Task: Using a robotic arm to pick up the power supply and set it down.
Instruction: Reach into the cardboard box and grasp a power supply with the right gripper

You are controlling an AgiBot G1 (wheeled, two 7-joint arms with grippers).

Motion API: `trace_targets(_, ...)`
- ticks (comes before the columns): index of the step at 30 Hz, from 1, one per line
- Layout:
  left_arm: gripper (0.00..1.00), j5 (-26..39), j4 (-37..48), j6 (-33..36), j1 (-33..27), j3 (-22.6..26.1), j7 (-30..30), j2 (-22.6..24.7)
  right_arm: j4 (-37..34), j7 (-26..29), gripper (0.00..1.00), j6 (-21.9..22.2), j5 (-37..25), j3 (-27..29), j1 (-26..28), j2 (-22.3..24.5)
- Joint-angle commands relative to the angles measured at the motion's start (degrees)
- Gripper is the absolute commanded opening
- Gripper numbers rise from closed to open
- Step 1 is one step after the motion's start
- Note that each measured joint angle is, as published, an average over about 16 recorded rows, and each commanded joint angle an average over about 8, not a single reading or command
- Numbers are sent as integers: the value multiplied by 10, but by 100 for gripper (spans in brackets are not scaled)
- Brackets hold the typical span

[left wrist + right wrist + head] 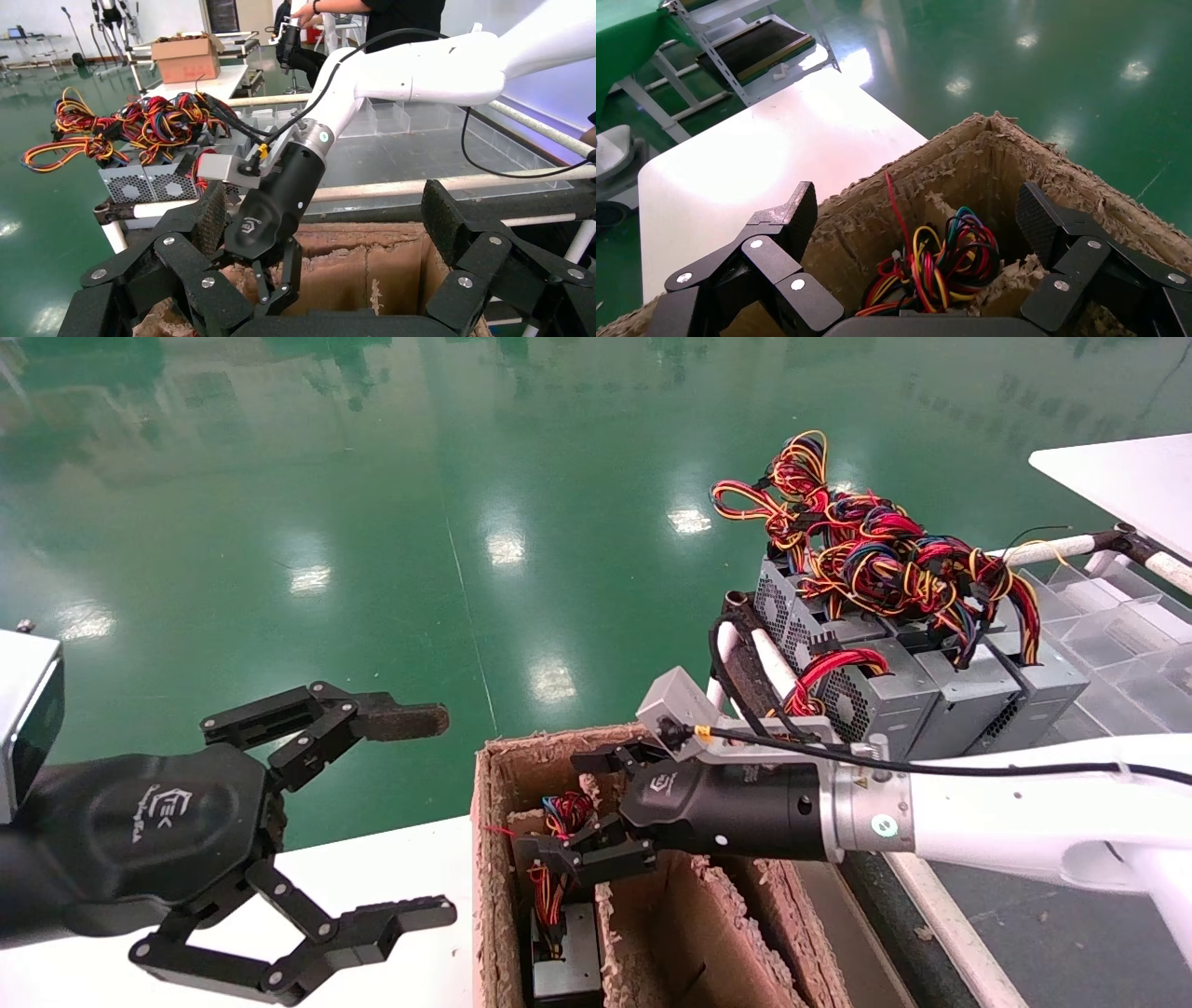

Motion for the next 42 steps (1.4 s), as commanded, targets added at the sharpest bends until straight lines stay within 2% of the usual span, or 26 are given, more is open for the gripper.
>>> trace_targets(1, 100, 0, 0, 0, 0, 0, 0, 0, -21, 6, 29, -2, -6, -6, 10, -9)
trace_targets(3, 100, 0, 0, 0, 0, 0, 0, 0, -30, 1, 4, -3, -6, -6, 10, -10)
trace_targets(4, 100, 0, 0, 0, 0, 0, 0, 0, -33, -2, 0, -3, -7, -6, 10, -11)
trace_targets(17, 100, 0, 0, 0, 0, 0, 0, 0, -51, -32, 0, 11, -4, 0, -4, -10)
trace_targets(29, 100, 0, 0, 0, 0, 0, 0, 0, -68, -54, 0, 34, -14, -2, -5, -29)
trace_targets(42, 100, 0, 0, 0, 0, 0, 0, 0, -86, -59, 0, 18, -12, -3, 4, -31)
